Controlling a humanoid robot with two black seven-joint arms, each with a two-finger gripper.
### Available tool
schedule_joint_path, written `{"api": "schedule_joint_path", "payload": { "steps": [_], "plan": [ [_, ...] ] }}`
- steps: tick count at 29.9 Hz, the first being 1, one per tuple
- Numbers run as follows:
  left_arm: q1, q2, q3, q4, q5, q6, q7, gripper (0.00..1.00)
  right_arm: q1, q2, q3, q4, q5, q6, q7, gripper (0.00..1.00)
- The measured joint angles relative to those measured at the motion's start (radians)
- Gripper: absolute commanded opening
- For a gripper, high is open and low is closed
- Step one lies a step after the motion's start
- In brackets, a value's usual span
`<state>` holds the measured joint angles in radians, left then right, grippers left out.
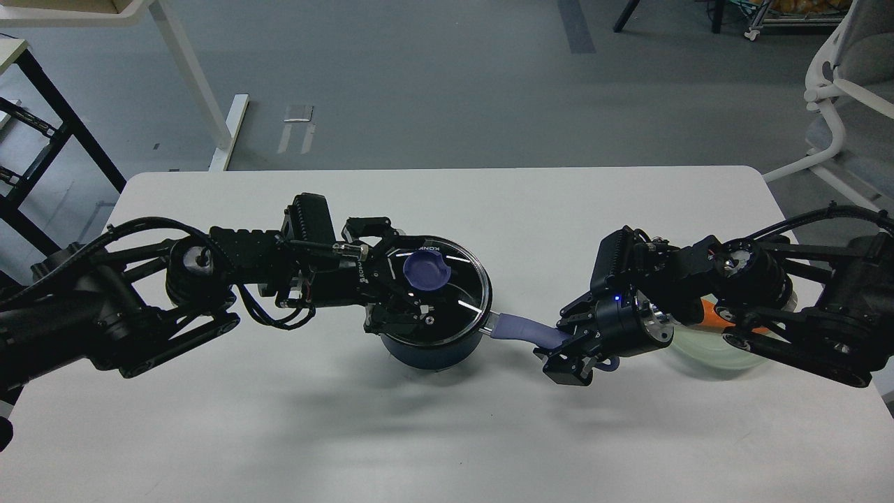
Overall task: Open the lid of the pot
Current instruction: 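Reach the left gripper over the pot to the purple lid knob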
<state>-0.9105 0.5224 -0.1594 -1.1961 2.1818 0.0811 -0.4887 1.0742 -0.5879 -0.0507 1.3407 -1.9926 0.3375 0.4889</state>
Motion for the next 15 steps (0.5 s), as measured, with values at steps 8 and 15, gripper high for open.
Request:
{"api": "schedule_joint_path", "payload": {
  "steps": [8,15],
  "plan": [
    [0.000,-0.006,0.002,0.032,-0.019,0.000,0.000,0.98,0.000,-0.001,0.000,0.000,0.001,0.000,0.000,0.19],
    [0.009,-0.008,0.004,0.035,-0.033,-0.004,0.000,0.97,0.000,-0.001,0.000,0.000,0.002,0.000,0.000,0.19]
  ]
}}
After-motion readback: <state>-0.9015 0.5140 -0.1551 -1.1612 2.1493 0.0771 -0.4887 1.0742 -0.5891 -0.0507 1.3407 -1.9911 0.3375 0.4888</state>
